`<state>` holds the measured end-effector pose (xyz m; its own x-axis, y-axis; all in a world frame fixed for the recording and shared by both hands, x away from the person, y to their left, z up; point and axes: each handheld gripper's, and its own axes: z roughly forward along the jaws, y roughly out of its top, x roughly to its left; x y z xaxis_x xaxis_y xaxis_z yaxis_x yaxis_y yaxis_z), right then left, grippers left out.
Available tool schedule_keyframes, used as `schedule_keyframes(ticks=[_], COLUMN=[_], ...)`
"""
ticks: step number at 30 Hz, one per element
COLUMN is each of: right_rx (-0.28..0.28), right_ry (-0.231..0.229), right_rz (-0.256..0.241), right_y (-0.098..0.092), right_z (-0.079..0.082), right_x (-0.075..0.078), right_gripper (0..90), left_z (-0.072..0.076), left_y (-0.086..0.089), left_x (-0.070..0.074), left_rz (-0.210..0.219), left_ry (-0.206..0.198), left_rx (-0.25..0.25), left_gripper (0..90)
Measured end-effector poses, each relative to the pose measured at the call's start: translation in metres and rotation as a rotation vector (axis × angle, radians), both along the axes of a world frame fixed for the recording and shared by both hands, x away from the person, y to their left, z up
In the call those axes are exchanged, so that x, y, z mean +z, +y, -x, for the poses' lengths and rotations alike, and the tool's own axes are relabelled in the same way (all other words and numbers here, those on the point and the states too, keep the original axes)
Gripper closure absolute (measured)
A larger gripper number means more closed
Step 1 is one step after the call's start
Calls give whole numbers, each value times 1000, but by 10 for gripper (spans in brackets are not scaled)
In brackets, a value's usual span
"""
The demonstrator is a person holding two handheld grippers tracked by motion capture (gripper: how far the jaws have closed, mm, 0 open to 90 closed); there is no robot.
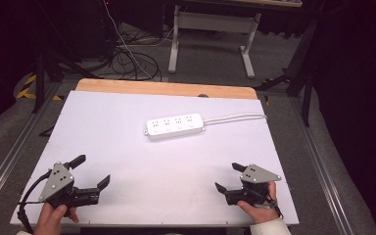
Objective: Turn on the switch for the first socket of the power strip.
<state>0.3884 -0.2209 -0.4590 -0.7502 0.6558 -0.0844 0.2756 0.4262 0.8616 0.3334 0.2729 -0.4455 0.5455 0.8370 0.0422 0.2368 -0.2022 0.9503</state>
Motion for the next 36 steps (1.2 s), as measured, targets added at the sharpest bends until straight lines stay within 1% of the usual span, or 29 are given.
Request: schedule_keyframes(ticks=[6, 8, 11, 15, 19, 23, 28, 33, 36], right_rx=[7, 8, 8, 12, 13, 2, 4, -3, 3], right_ry=[-12, -8, -22, -28, -26, -26, -25, -12, -9], right_rz=[-4, 7, 21, 21, 22, 19, 24, 33, 35], right_y=[1, 2, 4, 5, 5, 7, 9, 13, 15], right_z=[2, 2, 3, 4, 4, 5, 5, 0, -2], right_x=[2, 3, 4, 5, 6, 9, 15, 21, 26], right_gripper=[129, 131, 147, 147, 147, 148, 150, 153, 153], left_z=[0, 0, 0, 0, 0, 1, 0, 0, 1], left_y=[0, 1, 0, 1, 0, 0, 0, 0, 0], left_x=[0, 0, 0, 0, 0, 1, 0, 0, 0], left_rz=[3, 1, -1, -4, -7, -8, -9, -9, -10], left_ry=[-2, -1, -3, -5, -5, -4, -3, -3, -2], left_rx=[10, 16, 19, 22, 22, 20, 21, 25, 26], left_gripper=[32, 32, 32, 32, 32, 32, 32, 32, 31])
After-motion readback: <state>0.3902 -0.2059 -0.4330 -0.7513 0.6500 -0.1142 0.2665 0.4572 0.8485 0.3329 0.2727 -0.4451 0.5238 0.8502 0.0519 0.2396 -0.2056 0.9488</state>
